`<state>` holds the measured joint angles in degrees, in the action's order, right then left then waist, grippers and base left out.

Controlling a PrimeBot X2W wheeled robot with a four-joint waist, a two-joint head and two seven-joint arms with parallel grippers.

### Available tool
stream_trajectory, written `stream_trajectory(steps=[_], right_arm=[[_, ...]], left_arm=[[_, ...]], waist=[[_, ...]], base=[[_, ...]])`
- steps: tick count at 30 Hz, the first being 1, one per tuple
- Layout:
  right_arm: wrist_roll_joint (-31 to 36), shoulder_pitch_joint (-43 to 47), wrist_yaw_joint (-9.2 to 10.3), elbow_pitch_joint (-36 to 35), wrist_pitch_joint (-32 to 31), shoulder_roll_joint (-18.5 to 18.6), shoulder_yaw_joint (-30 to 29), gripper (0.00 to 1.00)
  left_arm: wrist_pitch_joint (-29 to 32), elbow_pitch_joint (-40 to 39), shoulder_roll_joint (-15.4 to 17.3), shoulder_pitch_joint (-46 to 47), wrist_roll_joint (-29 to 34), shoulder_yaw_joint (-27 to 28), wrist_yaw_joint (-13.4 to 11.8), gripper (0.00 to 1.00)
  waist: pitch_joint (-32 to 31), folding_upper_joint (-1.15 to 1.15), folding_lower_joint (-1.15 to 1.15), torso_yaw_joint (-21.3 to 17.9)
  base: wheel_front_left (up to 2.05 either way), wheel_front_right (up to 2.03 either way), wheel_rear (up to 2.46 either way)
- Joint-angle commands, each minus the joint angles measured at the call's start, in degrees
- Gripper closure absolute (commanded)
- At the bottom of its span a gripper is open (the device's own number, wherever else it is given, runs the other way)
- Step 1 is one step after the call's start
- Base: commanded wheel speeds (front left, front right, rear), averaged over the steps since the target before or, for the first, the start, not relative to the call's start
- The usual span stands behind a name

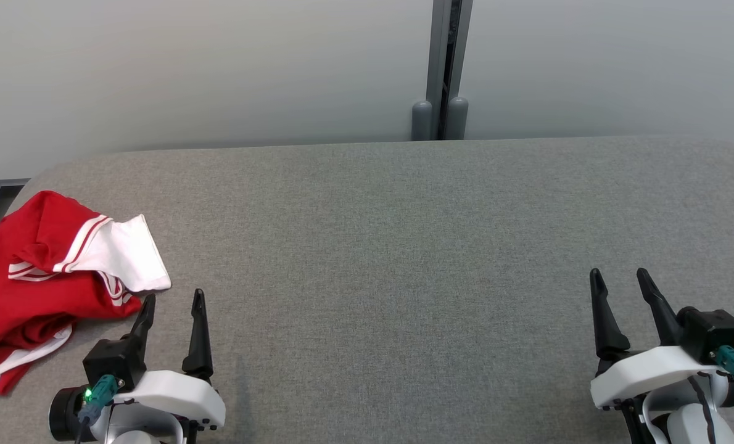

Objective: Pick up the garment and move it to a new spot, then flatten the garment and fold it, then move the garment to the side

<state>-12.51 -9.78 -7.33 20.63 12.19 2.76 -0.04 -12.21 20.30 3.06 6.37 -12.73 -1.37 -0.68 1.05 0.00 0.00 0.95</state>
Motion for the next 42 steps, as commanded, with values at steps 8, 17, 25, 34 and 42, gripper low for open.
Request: stream_trajectory(steps=[8, 17, 25, 34, 42], right_arm=[[5.30, -1.02, -0.25, -0.17, 1.47, 0.29, -0.70, 0.00], [8.56, -1.04, -0.20, 0.81, 2.32, 0.28, -1.83, 0.00], [11.20, -1.07, -0.21, 1.65, 3.27, 0.32, -2.67, 0.00], [10.06, -0.95, -0.21, 1.89, 3.10, 0.30, -2.62, 0.00], [9.49, -0.44, -0.21, 2.02, 3.09, 0.28, -1.10, 0.00]], left_arm=[[-1.36, 0.23, 0.34, 1.51, 4.41, 0.41, -1.00, 0.00], [-2.12, 0.46, 0.22, 1.23, 7.52, 0.78, -1.37, 0.00], [-3.12, 0.85, 0.05, 1.28, 9.99, 1.63, -1.86, 0.00], [-3.08, 0.78, -0.05, 1.43, 9.77, 1.79, -1.24, 0.00], [-3.01, 1.19, -0.06, 1.20, 8.54, 1.61, -1.18, 0.00]], waist=[[-0.09, 0.00, 0.00, -0.09], [-0.07, 0.00, 0.00, -0.24], [0.06, 0.00, 0.00, -0.21], [0.26, 0.00, 0.00, 0.55], [0.43, 0.00, 0.00, 5.41]], base=[[0.00, 0.00, 0.00], [0.00, 0.00, 0.00], [0.00, 0.00, 0.00], [0.00, 0.00, 0.00], [0.00, 0.00, 0.00]])
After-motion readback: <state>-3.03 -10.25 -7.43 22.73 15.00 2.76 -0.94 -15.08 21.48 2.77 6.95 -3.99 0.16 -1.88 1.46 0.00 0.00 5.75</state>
